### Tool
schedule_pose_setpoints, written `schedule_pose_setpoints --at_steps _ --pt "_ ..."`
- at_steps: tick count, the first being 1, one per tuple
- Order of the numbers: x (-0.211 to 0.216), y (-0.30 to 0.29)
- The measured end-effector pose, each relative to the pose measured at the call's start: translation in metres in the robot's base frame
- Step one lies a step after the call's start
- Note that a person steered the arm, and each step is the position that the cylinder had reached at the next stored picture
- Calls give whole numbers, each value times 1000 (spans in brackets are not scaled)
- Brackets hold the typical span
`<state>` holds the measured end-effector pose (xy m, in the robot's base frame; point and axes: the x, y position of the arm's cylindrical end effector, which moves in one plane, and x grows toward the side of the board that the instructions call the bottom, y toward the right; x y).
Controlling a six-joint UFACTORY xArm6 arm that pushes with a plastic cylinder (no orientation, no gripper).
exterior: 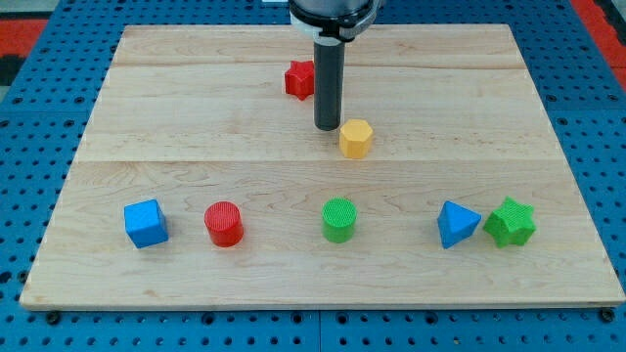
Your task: Place the yellow hexagon right to the green circle
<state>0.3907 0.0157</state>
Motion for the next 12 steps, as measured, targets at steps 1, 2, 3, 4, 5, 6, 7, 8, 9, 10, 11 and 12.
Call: schedule_pose_setpoints --at_steps 1,2,3,4,5,6,7,8,9,10,11,12 --pt "-11 25" --pt "23 34" --pt "38 48" --pt "53 54" --pt "71 60" --pt "90 67" --pt "93 68" --pt "82 68" --pt "81 56" --pt "88 51" --pt "100 49" --pt "97 49"
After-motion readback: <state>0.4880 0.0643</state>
